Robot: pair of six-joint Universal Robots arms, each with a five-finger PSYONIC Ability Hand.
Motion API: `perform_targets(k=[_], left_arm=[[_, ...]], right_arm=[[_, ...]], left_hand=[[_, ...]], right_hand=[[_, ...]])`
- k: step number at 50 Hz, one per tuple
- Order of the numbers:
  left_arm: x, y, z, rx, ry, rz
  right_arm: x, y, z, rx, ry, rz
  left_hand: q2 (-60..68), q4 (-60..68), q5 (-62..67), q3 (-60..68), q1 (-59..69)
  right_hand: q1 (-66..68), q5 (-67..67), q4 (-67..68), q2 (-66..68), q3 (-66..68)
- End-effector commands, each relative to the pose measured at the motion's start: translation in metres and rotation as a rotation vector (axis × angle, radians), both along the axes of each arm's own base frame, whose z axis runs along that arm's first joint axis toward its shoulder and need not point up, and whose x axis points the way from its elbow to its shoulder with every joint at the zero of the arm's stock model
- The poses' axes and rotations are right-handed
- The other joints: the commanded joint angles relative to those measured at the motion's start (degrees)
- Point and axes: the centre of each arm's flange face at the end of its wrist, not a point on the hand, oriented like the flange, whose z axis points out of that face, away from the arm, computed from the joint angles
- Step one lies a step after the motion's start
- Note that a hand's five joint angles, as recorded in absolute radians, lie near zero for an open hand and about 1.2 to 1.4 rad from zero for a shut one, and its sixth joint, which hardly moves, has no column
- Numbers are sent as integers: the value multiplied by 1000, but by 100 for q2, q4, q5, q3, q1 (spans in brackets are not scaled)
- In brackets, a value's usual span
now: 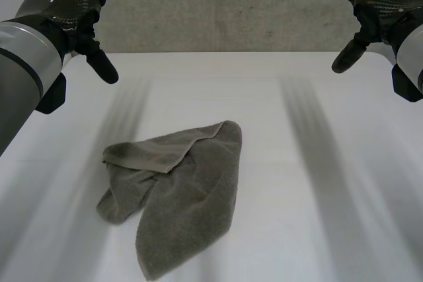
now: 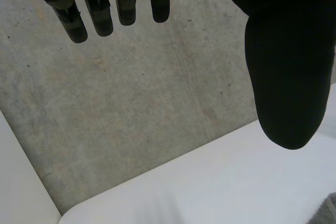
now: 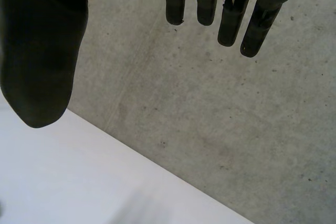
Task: Fold the laundry
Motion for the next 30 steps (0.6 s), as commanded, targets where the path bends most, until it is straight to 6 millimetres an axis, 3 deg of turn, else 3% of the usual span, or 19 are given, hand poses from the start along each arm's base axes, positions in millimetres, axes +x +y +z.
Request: perform_targets(k=[1, 7, 15, 20, 23, 30], left_arm=[[0, 2, -2, 17, -9, -5], [-2, 4, -5, 26, -10, -18], [-9, 6, -31, 82, -43, -42], [-35, 7, -76, 189, -102, -104], [-38, 5, -86, 215, -106, -104], [-52, 8, -138, 374, -85, -118]], right_arm=[[0, 0, -1, 0, 2, 0], [0, -1, -1, 2, 7, 4], [5, 1, -7, -5, 70, 66], [8, 5, -15, -7, 134, 106], [8, 5, -16, -9, 154, 103], [10, 8, -23, 9, 162, 117]], left_hand=[[49, 50, -180, 47, 4], [49, 50, -180, 47, 4], [172, 172, -58, 170, 126], [88, 89, -141, 86, 43], [87, 88, -142, 86, 42], [71, 72, -158, 69, 25]], right_hand=[[-327, -396, -547, -463, -396], [-327, -396, -547, -463, -396], [-327, -396, -547, -463, -396], [-327, -396, -547, -463, -396], [-327, -396, -547, -463, -396], [-327, -396, -547, -463, -396]])
